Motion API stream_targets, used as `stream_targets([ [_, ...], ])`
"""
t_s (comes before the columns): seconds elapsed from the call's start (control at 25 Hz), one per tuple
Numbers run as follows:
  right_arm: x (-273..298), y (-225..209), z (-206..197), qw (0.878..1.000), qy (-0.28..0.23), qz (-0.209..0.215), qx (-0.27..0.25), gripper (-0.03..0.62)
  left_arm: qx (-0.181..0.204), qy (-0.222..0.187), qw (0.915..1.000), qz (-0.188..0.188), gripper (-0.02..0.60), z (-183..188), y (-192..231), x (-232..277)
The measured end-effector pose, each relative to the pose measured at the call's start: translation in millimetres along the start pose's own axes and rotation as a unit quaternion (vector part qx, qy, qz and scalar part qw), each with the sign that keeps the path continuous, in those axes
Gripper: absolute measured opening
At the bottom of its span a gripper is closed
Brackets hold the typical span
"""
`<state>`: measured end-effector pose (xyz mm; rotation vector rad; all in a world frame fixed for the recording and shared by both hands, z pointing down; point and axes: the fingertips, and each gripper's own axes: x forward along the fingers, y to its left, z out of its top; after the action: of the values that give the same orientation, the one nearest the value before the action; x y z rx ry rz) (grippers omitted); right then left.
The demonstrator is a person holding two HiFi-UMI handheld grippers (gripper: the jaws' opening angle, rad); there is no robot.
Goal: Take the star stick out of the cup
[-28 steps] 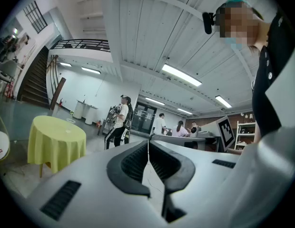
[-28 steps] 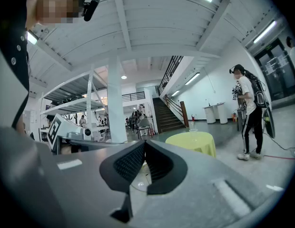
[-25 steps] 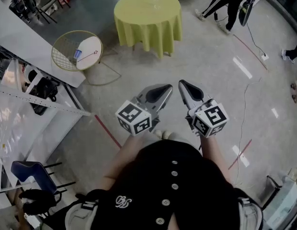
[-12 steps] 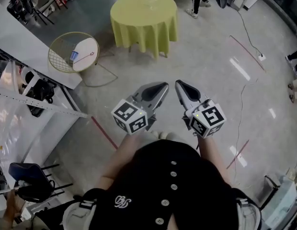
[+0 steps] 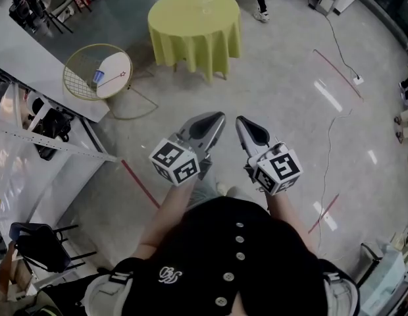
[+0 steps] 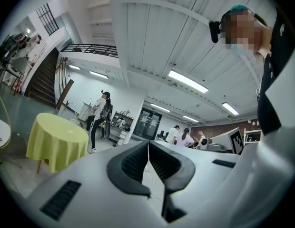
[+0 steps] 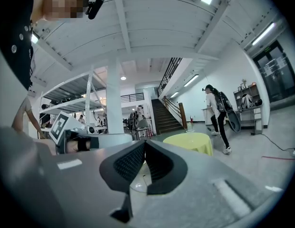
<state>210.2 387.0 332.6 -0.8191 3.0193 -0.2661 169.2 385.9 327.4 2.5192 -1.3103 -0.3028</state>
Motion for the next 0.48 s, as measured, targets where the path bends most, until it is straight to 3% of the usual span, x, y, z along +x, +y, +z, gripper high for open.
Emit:
stream_targets([
  [0.28, 6.6, -10.7, -2.1, 1.000, -0.008, -0.011, 0.014, 0.003, -0.015, -0.013, 0.9998, -0.006, 0.018, 7.4, 7.2, 14.1],
  [0.48, 31.6, -28.3, 1.0, 1.000, -0.010, -0.013, 0.020, 0.003, -0.016, -0.014, 0.9998, 0.000, 0.018, 13.1, 35.5, 25.9],
])
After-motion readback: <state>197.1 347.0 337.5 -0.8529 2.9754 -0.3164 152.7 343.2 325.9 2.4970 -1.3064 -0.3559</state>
